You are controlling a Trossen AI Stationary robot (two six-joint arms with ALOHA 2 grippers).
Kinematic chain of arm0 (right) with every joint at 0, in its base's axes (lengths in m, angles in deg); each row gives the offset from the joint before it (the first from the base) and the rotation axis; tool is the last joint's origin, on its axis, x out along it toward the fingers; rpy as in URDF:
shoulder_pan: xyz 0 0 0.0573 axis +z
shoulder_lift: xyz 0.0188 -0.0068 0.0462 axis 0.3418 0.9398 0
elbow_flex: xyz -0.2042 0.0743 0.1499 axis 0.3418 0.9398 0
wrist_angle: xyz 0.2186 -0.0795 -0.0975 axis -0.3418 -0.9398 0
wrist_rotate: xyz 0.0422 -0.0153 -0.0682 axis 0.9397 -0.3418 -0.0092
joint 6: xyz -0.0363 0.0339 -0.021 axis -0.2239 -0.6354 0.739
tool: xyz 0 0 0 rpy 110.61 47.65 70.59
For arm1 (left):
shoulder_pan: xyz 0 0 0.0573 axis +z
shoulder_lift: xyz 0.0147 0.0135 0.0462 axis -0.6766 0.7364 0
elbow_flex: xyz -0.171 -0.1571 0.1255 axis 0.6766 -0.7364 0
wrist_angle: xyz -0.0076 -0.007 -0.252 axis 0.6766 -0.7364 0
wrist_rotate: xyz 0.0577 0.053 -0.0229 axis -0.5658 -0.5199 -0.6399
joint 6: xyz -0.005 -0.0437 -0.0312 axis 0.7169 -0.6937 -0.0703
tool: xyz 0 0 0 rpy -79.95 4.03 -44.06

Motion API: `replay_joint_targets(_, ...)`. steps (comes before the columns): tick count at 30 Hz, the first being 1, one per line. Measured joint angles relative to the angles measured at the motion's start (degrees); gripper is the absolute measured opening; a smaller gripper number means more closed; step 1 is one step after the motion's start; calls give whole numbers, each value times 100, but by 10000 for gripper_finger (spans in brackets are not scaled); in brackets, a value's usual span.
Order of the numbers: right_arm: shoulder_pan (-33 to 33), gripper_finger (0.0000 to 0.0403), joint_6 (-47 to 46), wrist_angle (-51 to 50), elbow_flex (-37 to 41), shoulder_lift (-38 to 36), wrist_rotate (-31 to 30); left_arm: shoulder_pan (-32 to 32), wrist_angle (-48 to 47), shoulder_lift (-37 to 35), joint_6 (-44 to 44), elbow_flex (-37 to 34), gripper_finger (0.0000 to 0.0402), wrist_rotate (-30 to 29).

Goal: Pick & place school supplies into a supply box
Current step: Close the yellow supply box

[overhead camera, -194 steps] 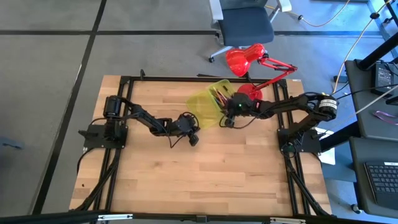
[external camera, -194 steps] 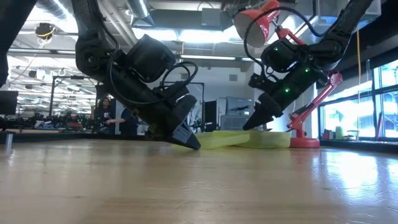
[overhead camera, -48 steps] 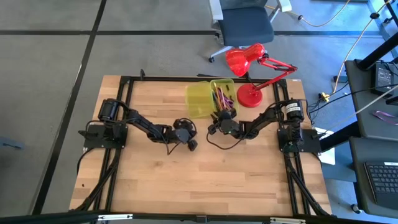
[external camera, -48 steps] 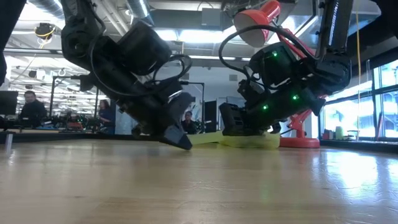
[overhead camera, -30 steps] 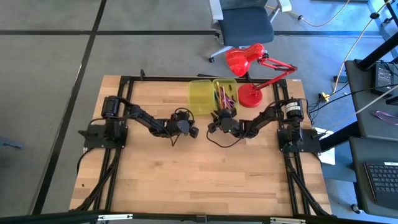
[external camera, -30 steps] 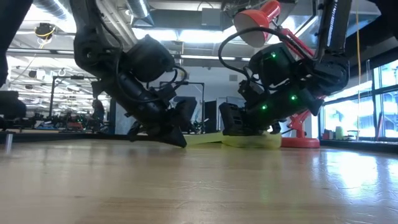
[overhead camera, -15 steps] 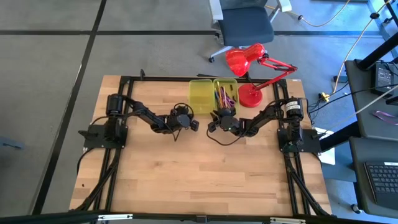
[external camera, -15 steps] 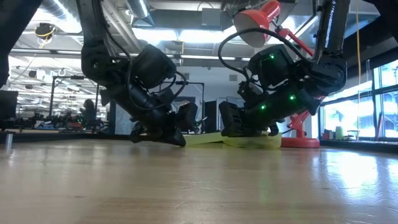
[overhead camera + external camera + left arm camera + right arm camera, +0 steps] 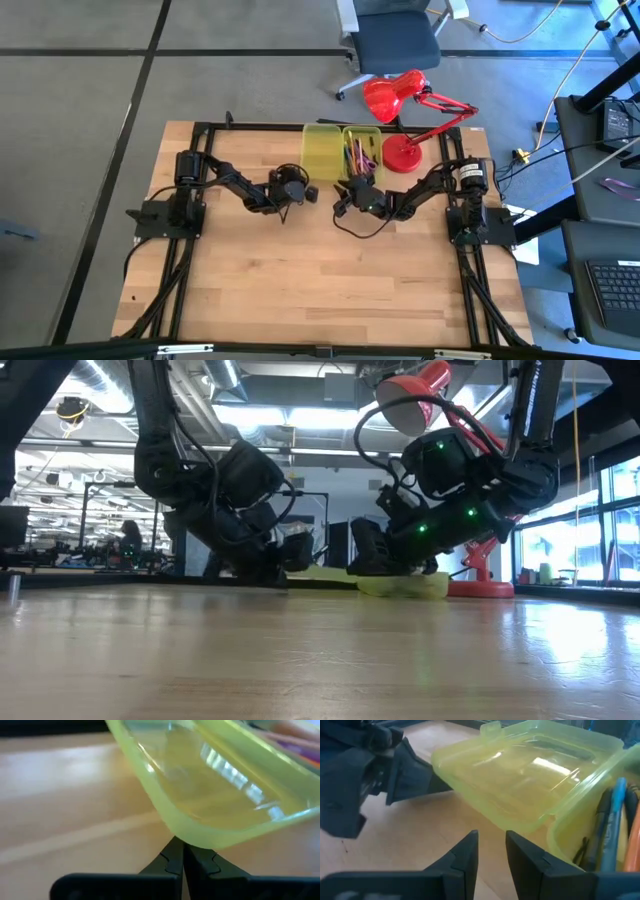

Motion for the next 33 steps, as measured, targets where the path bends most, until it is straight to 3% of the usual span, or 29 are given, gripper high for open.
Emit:
replay_joint_targets(5,4,104,-11,8,0,0,-15,8,507,0,306,0,8,-466)
replay_joint_targets(9,4,104,-2,4,-2,0,-22,124,1224,0,768,2,7,-251)
replay_joint_targets(14,6,104,173,2,-2,0,-30,415,1783,-7,1148,66,1,403)
replay_joint_targets(21,63,103,1168,0,-2,0,6,749,1785,-7,1847,532,5,1752)
replay_joint_targets(27,277,103,1941,-7,-2,0,57,928,1456,-9,2277,1035,1,2491)
replay_joint_targets(30,382,103,2336,-9,-3,0,502,1000,1080,-9,2418,1318,2,2743)
replay_joint_targets(33,456,103,2540,-41,-4,0,1353,1053,685,-9,2562,1601,4,2891)
